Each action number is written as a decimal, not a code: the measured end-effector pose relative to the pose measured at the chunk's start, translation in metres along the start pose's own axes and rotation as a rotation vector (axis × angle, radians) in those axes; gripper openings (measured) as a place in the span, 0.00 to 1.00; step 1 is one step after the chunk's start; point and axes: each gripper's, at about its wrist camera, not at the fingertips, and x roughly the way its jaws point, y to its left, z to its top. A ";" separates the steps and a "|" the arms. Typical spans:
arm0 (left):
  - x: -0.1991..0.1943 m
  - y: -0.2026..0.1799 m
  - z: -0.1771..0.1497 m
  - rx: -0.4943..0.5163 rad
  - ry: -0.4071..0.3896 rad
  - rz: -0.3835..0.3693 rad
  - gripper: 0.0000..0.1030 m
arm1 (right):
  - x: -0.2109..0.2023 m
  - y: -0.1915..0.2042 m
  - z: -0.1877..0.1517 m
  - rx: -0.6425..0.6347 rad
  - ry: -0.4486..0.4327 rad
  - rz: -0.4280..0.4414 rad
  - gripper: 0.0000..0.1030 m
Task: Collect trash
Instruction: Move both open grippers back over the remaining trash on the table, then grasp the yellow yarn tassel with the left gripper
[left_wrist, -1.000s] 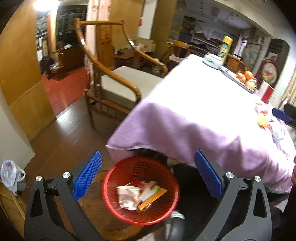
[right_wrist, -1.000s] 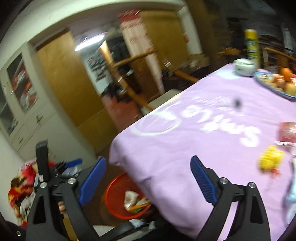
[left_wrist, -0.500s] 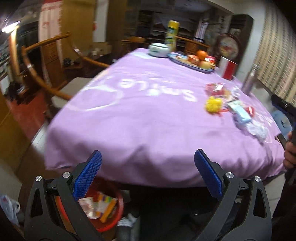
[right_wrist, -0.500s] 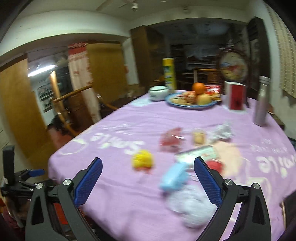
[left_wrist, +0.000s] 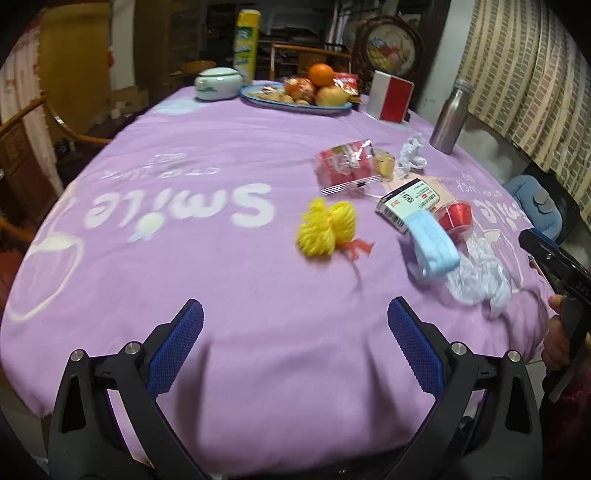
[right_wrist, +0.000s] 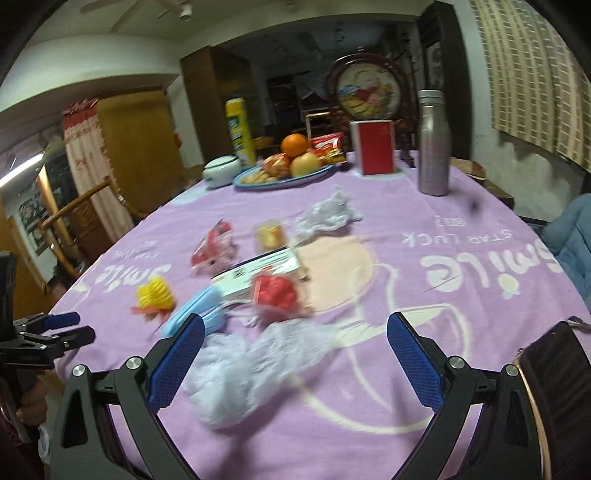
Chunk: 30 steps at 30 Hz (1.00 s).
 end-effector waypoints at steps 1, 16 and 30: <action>0.007 -0.003 0.006 0.005 0.009 -0.005 0.93 | 0.001 -0.005 0.001 0.016 -0.008 0.006 0.94; 0.082 -0.017 0.056 -0.008 0.092 -0.039 0.93 | 0.034 -0.037 0.016 0.174 0.029 0.057 0.94; 0.089 0.003 0.057 -0.125 0.103 -0.078 0.93 | 0.053 -0.041 0.012 0.222 0.136 0.105 0.94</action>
